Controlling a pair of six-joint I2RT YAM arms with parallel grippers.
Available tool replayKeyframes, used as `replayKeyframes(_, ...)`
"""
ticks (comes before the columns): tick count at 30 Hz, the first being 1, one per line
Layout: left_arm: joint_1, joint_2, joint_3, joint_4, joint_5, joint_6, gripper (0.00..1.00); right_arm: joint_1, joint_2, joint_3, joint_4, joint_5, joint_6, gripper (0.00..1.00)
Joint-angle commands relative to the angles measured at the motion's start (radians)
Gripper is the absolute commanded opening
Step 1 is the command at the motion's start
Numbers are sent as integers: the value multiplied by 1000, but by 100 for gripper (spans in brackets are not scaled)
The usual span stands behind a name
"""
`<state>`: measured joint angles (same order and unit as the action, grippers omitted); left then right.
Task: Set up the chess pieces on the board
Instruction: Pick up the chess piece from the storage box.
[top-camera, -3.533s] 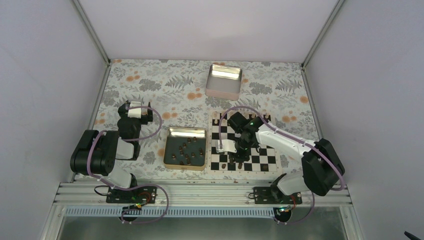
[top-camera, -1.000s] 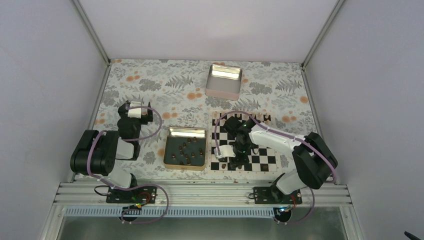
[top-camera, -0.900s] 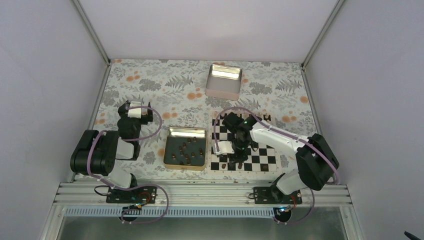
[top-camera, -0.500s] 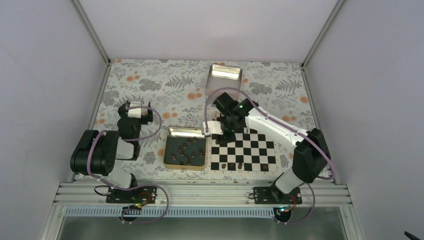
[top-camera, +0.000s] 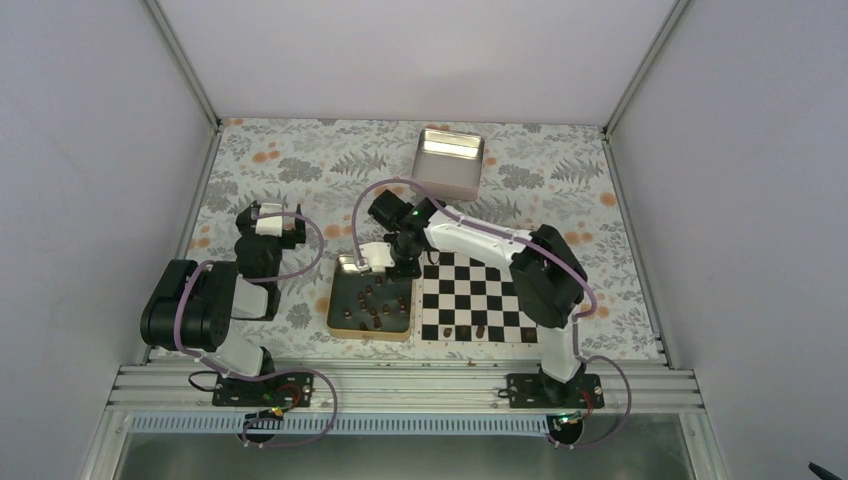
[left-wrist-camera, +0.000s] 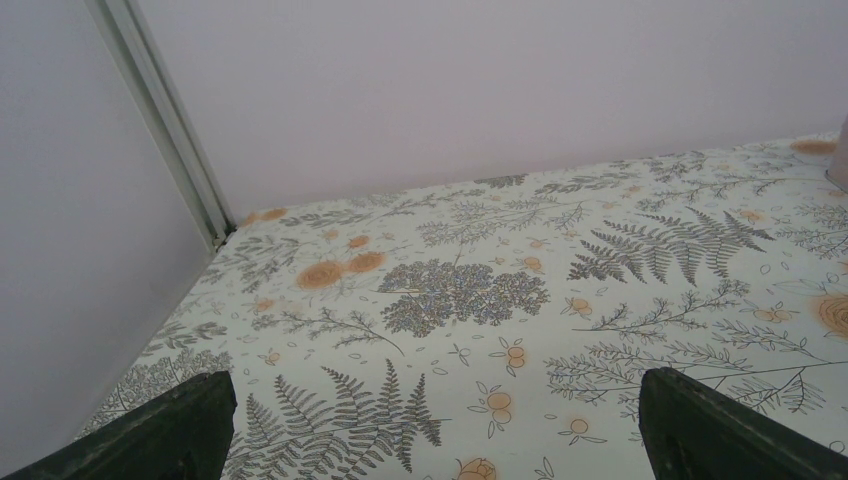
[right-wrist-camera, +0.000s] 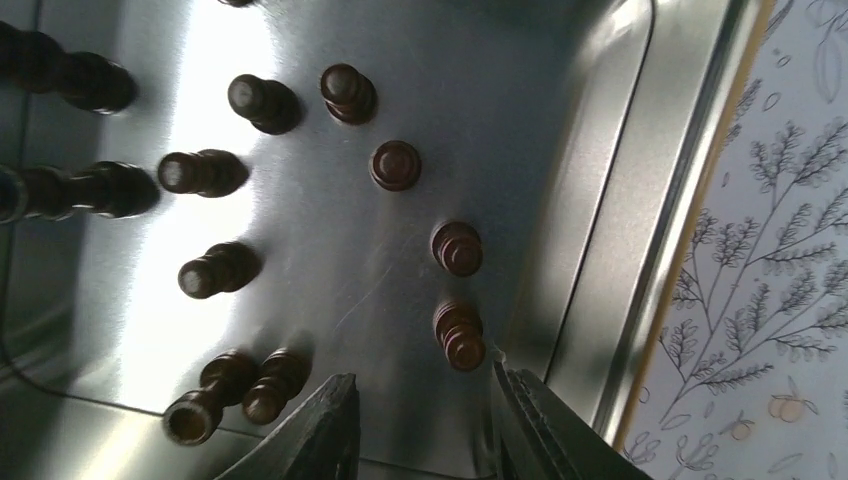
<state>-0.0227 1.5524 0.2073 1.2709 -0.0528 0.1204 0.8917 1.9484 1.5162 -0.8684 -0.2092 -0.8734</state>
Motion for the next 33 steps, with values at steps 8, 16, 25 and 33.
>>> replayKeyframes(8,-4,10,4,50,2,-2,100,8,42,57,48,-5,39,36)
replayKeyframes(16,-4,10,5,51,3,-2,100,9,100,88,20,2,39,36)
replayKeyframes(25,-4,10,4,51,3,-2,100,10,128,81,15,31,44,36)
replayKeyframes(33,-3,10,4,51,3,-2,100,15,137,78,-3,50,46,31)
